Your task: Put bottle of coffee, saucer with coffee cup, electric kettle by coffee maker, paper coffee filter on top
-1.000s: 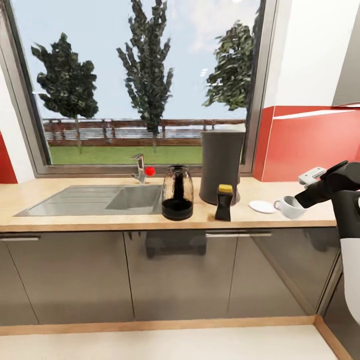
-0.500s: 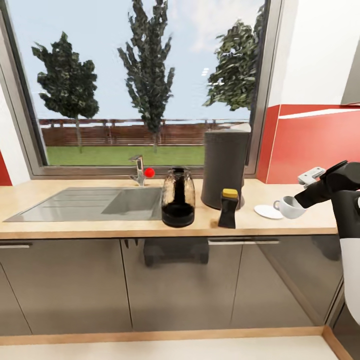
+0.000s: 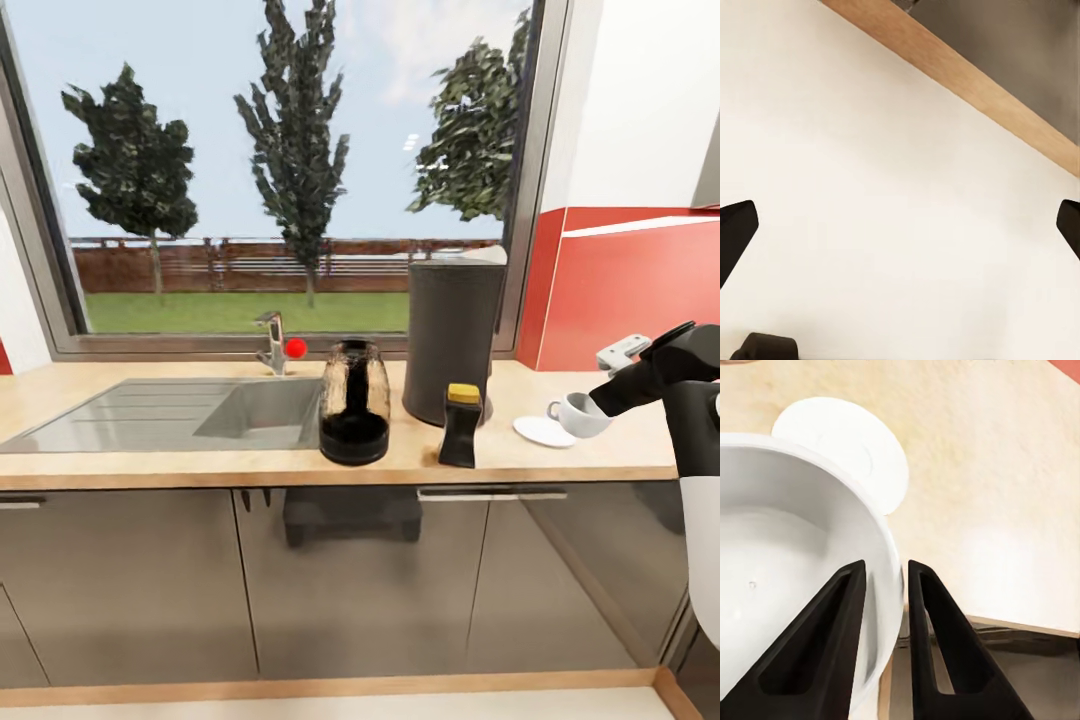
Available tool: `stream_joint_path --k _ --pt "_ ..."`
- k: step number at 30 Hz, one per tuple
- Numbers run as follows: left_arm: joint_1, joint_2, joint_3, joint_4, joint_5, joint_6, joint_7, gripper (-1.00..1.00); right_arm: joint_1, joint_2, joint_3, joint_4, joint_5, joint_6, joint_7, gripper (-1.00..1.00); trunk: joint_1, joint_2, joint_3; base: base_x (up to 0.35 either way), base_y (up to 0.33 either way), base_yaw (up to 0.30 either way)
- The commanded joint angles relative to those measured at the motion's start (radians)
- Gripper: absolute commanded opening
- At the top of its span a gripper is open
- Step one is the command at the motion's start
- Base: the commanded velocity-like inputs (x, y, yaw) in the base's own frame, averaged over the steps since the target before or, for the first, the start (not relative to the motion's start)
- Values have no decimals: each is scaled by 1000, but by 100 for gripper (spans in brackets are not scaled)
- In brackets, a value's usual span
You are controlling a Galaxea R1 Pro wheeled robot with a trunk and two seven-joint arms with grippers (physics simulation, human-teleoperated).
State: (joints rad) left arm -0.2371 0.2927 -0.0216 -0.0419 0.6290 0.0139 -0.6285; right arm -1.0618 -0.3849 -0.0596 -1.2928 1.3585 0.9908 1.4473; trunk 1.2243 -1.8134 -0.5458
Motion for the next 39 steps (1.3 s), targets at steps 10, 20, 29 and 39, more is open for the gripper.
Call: stream_joint_path --k 10,20,29,39 --pt "-1 0 -2 0 5 1 -3 100 -1 0 1 4 10 11 10 -100 0 -1 -1 132 -67 0" --pt "-1 0 -1 0 5 1 -3 100 0 12 2 6 10 11 9 -100 0 -1 -1 118 -30 0" --pt "-1 0 -2 0 5 1 -3 100 0 15 3 74 10 9 1 -100 0 -1 -1 106 -1 0" --pt "-1 0 -2 0 5 1 -3 100 0 15 2 138 11 6 -36 -100 0 -1 -1 105 -67 0"
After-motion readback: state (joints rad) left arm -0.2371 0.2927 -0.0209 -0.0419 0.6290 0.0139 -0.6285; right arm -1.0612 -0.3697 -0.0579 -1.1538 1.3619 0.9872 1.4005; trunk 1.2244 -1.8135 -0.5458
